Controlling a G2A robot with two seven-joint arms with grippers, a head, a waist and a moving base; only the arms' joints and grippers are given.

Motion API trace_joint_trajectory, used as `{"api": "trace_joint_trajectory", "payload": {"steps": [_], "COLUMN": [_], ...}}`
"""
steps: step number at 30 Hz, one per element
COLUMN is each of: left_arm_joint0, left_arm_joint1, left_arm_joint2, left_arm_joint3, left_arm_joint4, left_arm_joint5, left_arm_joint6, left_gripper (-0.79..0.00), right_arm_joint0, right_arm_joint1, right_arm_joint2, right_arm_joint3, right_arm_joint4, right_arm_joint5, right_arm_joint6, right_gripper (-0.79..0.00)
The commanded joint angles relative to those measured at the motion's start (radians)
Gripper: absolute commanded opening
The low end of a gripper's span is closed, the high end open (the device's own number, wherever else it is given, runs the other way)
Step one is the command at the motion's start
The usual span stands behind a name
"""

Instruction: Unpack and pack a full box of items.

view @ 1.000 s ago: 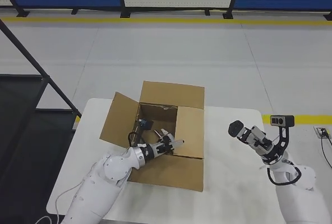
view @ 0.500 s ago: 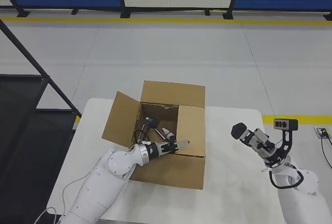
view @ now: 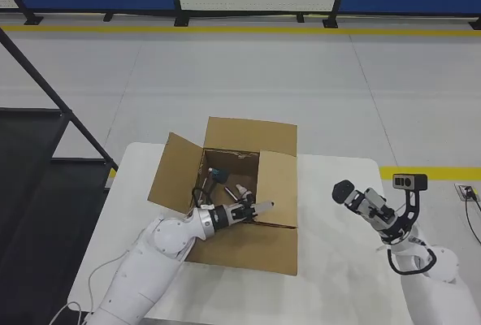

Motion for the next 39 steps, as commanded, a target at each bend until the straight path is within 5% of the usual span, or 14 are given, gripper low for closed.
{"api": "trace_joint_trajectory", "payload": {"steps": [1,11,20,39], "left_arm_joint0": [0.0,-0.043,-0.114,-0.261], "left_arm_joint1": [0.0,-0.016,-0.061,-0.207], "left_arm_joint2": [-0.001,0.035,0.133,0.32], "left_arm_joint3": [-0.018,-0.062,-0.033,0.24], "left_arm_joint4": [0.007,0.04,0.085,-0.027], "left_arm_joint5": [-0.001,0.014,0.036,0.035], "left_arm_joint6": [0.005,0.024,0.128,0.239], "left_gripper": [0.0,0.0,0.0,0.0], "right_arm_joint0": [0.003,0.001,-0.051,-0.187], "right_arm_joint1": [0.001,0.011,0.029,0.059], "right_arm_joint2": [-0.005,-0.001,0.076,0.211], "right_arm_joint3": [0.0,0.0,-0.032,-0.089], "right_arm_joint4": [0.002,0.015,0.043,0.122], "right_arm_joint5": [0.0,-0.014,-0.045,-0.076], "right_arm_joint6": [-0.001,-0.009,-0.027,-0.042], "right_gripper": [0.0,0.0,0.0,0.0]}}
